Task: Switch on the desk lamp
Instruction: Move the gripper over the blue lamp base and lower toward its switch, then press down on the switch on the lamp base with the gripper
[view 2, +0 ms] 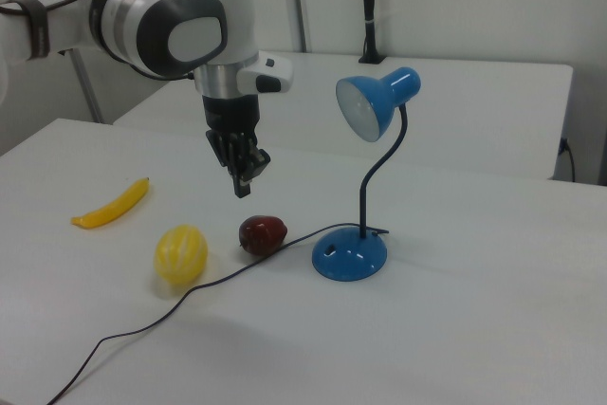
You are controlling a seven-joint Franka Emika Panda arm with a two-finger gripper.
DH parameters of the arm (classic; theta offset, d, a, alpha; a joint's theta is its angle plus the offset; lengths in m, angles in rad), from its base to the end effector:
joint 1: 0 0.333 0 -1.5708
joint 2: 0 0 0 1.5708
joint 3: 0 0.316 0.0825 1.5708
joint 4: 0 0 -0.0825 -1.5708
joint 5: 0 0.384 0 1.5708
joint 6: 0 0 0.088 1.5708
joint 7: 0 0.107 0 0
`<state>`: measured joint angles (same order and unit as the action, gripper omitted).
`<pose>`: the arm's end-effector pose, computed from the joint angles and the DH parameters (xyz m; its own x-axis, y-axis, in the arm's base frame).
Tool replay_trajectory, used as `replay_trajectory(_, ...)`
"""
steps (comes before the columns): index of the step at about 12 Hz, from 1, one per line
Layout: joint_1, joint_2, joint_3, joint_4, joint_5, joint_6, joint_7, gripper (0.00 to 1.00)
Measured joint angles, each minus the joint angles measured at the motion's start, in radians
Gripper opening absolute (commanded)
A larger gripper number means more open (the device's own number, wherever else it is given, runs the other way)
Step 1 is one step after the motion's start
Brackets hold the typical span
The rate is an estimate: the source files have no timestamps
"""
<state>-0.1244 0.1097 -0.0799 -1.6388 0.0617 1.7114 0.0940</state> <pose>0.5823 -0.1126 0.5415 0.9525 -0.3017 -0.0416 -0.3035 -0.9516 -0.0483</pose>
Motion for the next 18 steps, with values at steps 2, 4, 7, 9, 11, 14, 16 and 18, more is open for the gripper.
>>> replay_trajectory(2,0.0,0.012,0.001,0.0,0.0,0.038,0.022,0.0)
replay_trajectory(4,0.001,0.033,0.001,-0.002,0.0,0.065,0.036,0.0)
replay_trajectory(7,-0.006,0.12,-0.002,-0.01,-0.003,0.199,0.063,0.0)
replay_trajectory(9,-0.028,0.172,-0.004,-0.013,-0.006,0.287,0.078,0.0)
replay_trajectory(11,-0.052,0.213,-0.004,-0.014,-0.006,0.376,0.108,0.0)
replay_trajectory(14,-0.051,0.256,-0.001,-0.023,-0.013,0.423,0.163,0.0)
replay_trajectory(16,-0.04,0.285,0.0,-0.041,-0.035,0.508,0.23,0.0)
replay_trajectory(18,-0.022,0.315,0.001,-0.055,-0.064,0.58,0.285,0.0)
